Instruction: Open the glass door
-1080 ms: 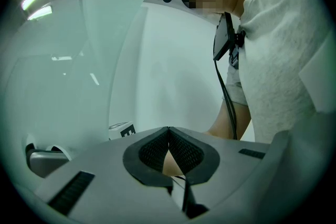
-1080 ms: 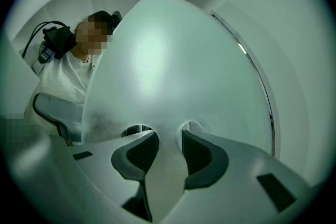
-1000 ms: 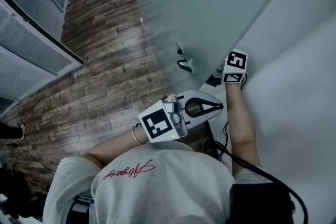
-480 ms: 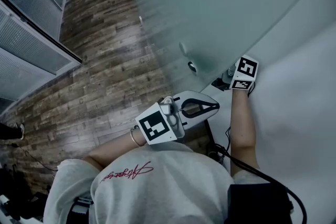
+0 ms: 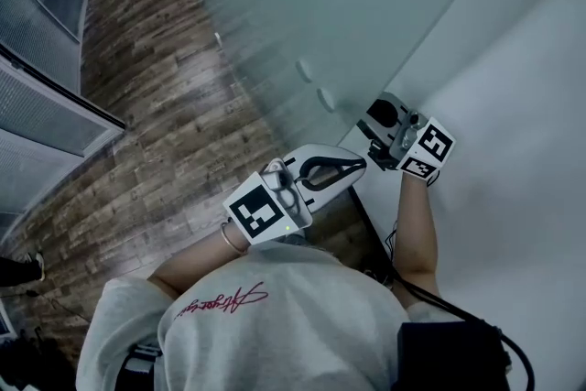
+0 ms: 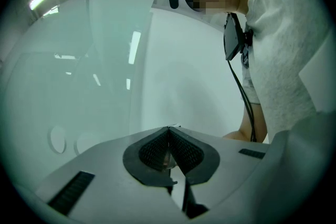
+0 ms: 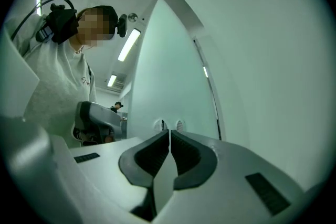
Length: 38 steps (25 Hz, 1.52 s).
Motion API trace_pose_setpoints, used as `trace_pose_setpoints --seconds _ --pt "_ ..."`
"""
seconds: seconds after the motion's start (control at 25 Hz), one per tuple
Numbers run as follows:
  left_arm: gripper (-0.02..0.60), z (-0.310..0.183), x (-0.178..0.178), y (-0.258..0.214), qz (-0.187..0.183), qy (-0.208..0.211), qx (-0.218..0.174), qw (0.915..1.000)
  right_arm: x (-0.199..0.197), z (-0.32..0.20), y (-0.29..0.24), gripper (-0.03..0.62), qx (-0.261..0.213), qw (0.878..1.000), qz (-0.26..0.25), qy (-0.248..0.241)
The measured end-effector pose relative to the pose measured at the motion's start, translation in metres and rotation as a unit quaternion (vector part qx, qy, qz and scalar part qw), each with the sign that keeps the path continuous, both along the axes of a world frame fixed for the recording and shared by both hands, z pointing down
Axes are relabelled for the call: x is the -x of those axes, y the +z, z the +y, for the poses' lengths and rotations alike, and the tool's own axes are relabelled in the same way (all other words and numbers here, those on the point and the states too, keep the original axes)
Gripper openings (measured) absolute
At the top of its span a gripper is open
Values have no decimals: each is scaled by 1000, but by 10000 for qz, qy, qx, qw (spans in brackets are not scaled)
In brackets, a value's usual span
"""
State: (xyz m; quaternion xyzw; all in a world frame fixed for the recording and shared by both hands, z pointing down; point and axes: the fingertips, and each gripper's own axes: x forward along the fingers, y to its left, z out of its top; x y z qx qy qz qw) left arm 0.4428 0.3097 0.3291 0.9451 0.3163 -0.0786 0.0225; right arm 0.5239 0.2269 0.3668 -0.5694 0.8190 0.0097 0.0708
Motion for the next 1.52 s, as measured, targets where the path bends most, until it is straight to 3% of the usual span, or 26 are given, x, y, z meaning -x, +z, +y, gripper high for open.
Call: trace_pose_setpoints --seconds 0.48,0.68,1.12,1.52 --pt "12 -31 45 -10 66 -305 108 9995 65 53 -24 21 -213 9857 282 1646" --pt "12 -37 65 -24 335 -383 188 9985 104 62 -25 21 -196 9805 314 1928" --pt "12 -64 113 -16 269 -684 183 9971 174 56 -34 21 -272 9666 682 2455" --pt "12 -70 146 -7 189 -737 278 9967 206 54 -34 18 -290 9605 652 2691"
